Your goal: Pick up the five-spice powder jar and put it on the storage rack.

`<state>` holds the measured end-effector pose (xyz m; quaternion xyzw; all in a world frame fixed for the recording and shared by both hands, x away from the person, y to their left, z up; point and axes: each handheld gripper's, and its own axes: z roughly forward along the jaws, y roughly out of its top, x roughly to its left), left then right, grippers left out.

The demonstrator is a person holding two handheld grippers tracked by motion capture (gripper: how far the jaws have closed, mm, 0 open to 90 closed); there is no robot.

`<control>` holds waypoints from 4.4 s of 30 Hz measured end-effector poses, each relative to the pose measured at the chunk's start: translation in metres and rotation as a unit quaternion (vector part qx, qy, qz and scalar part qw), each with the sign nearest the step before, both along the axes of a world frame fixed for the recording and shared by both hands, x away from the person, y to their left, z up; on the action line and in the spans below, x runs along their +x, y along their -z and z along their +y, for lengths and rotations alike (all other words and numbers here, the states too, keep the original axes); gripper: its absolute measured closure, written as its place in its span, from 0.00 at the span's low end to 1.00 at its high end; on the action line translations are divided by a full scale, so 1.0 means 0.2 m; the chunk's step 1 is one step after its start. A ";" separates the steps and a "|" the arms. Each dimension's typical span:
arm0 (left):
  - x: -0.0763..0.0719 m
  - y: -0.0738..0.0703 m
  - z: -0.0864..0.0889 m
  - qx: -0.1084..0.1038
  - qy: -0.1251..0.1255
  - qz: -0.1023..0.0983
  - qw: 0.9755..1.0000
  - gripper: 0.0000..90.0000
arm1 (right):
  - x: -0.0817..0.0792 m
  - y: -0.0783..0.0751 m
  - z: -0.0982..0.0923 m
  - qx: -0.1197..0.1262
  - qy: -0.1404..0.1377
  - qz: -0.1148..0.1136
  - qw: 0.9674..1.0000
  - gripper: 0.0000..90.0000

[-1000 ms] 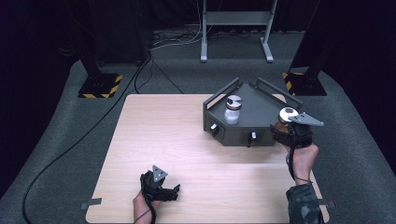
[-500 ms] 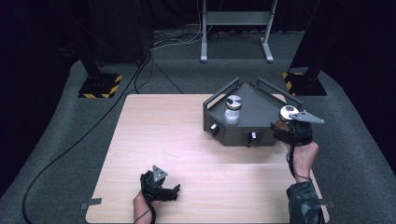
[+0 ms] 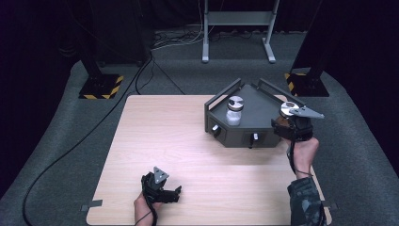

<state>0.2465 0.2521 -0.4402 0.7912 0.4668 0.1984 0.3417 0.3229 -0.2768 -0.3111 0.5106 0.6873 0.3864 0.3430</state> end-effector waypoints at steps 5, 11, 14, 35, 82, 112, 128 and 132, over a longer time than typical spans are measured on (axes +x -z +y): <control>0.00 0.00 0.00 0.000 0.000 0.000 1.000 0.01 | 0.04 -0.01 0.00 0.001 0.000 0.001 1.000 0.34; 0.00 0.00 0.00 -0.001 -0.001 0.000 1.000 0.01 | 0.09 -0.01 0.01 0.002 0.001 0.003 1.000 0.34; 0.00 0.00 0.00 0.000 0.000 0.000 1.000 0.01 | 0.11 -0.01 0.01 0.002 0.004 0.006 1.000 0.34; 0.00 0.00 0.00 -0.001 -0.001 -0.001 1.000 0.01 | 0.25 0.03 0.06 0.008 0.023 0.014 1.000 0.34; 0.00 0.00 0.00 -0.001 0.001 0.000 1.000 0.01 | 0.17 0.13 0.04 0.029 0.044 0.015 0.998 0.00; 0.00 0.00 0.00 -0.001 -0.001 -0.001 1.000 0.01 | -0.46 0.63 -0.06 -0.009 -0.007 0.116 0.993 0.00; 0.00 0.00 0.00 0.000 -0.001 0.000 1.000 0.01 | -0.43 0.62 -0.09 -0.004 -0.020 0.133 0.991 0.00; -0.01 0.00 0.00 -0.001 -0.002 -0.001 1.000 0.01 | -0.43 0.62 -0.08 -0.003 -0.017 0.135 0.991 0.00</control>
